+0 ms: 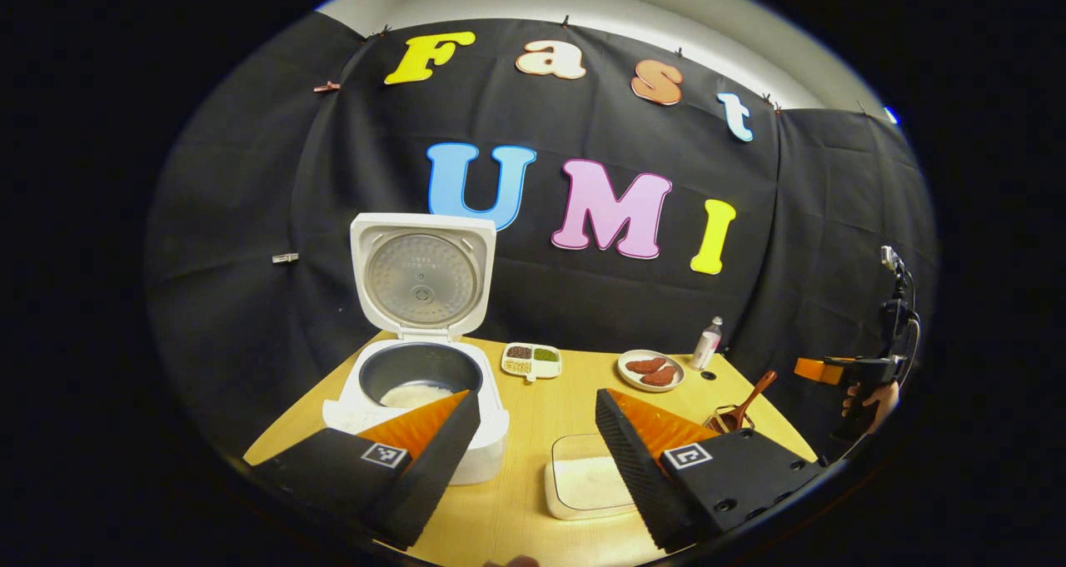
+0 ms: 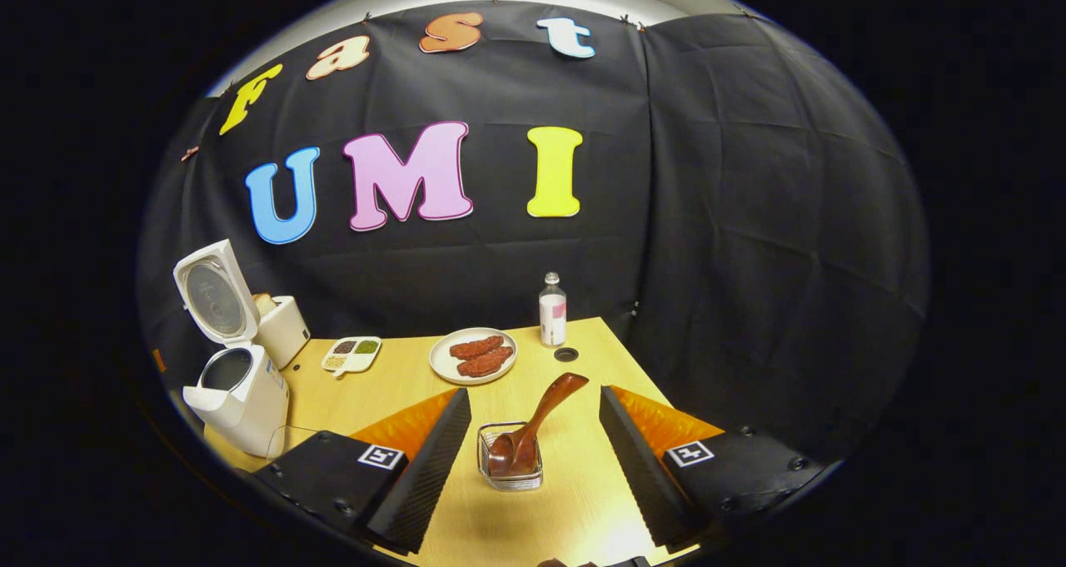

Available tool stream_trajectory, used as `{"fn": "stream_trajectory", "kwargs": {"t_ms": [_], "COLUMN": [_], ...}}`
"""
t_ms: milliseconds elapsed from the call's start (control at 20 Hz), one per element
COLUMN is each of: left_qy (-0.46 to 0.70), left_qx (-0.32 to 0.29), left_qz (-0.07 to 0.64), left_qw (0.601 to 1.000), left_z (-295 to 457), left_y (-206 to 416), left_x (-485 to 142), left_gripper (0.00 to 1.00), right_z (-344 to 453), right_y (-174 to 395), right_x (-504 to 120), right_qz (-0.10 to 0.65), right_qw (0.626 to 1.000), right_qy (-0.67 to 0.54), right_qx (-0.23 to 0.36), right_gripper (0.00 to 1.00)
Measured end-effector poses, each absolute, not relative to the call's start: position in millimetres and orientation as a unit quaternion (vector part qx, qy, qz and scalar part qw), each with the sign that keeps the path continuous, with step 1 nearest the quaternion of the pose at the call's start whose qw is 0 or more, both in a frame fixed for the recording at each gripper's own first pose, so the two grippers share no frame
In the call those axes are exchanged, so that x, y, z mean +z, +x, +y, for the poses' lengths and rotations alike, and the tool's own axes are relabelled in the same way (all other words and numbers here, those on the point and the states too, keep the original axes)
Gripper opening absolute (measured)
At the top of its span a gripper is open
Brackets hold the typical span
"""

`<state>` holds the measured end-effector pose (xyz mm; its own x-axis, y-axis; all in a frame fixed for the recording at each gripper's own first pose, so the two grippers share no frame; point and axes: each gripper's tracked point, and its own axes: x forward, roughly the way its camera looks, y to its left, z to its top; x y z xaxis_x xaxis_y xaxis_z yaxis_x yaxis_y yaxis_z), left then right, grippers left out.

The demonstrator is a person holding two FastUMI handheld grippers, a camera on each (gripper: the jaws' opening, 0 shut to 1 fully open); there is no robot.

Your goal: Close the left gripper, press the button to open the rice cooker; take a wooden spoon from the chopstick holder with the right hand, scoop a spoonful of rice and pour it into the rice cooker, then put the wooden spoon back into the chopstick holder.

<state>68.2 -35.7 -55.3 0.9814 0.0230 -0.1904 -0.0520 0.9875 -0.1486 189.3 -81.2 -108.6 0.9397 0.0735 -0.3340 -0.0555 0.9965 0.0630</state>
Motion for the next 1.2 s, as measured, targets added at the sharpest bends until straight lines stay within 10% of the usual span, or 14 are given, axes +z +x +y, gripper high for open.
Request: {"fn": "stream_trajectory", "kwargs": {"t_ms": [850, 1200], "left_qy": [-0.086, -0.101], "left_qx": [0.141, 0.157], "left_qz": [0.182, 0.192], "left_qw": [0.969, 0.963], "left_z": [-63, -63], "left_y": [61, 57], "left_x": [-109, -120], "left_gripper": [0.95, 0.95], "right_z": [-72, -49], "right_y": [294, 305], "right_x": [-243, -251], "right_qz": [0.301, 0.32], "right_qw": [0.943, 0.928], "right_qy": [0.106, 0.158], "right_qx": [0.098, 0.109], "right_gripper": [0.98, 0.59]}}
